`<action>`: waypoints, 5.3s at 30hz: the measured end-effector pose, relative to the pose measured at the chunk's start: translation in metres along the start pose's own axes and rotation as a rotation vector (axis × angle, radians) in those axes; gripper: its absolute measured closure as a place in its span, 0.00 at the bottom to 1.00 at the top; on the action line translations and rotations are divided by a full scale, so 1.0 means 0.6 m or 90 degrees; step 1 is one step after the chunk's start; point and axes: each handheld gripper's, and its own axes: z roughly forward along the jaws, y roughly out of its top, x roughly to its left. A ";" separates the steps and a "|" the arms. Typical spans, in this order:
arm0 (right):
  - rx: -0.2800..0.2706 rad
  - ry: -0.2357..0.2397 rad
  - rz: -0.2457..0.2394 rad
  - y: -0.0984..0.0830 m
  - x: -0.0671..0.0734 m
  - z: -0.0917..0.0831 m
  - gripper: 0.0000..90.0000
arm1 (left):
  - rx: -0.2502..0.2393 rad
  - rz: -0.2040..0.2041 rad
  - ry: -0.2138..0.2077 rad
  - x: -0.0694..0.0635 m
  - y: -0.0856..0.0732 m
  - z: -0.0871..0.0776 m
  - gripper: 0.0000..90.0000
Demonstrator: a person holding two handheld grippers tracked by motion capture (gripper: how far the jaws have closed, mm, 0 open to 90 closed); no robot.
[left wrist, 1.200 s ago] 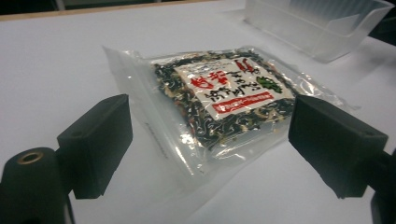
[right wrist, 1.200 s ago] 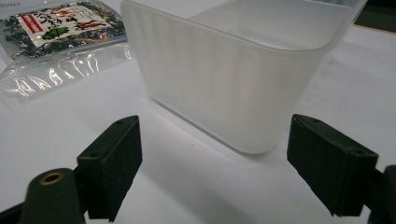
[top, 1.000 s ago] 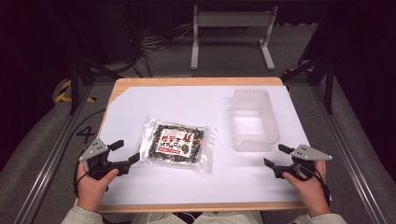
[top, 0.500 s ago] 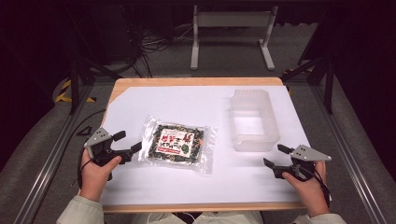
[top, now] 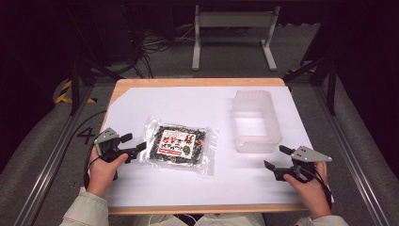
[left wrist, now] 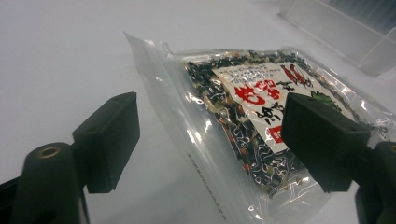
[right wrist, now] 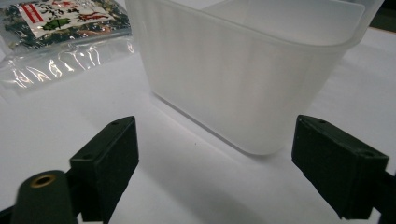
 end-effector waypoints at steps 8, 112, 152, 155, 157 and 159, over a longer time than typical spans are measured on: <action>0.004 0.008 -0.011 0.000 0.004 0.007 0.08 | 0.046 -0.022 -0.007 0.002 -0.007 0.016 0.29; -0.059 0.102 -0.067 0.101 0.028 -0.016 0.51 | -0.166 0.090 -0.178 -0.148 0.145 -0.099 1.00; -0.114 0.246 -0.120 0.268 0.118 0.130 0.26 | -0.160 0.167 -0.229 -0.206 0.204 -0.116 1.00; -0.121 0.252 -0.126 0.275 0.121 0.136 0.24 | -0.160 0.178 -0.240 -0.210 0.205 -0.115 1.00; -0.126 0.263 -0.130 0.281 0.122 0.139 0.24 | -0.158 0.180 -0.247 -0.212 0.205 -0.112 1.00; -0.130 0.281 -0.134 0.286 0.125 0.142 0.21 | -0.154 0.182 -0.251 -0.214 0.205 -0.110 1.00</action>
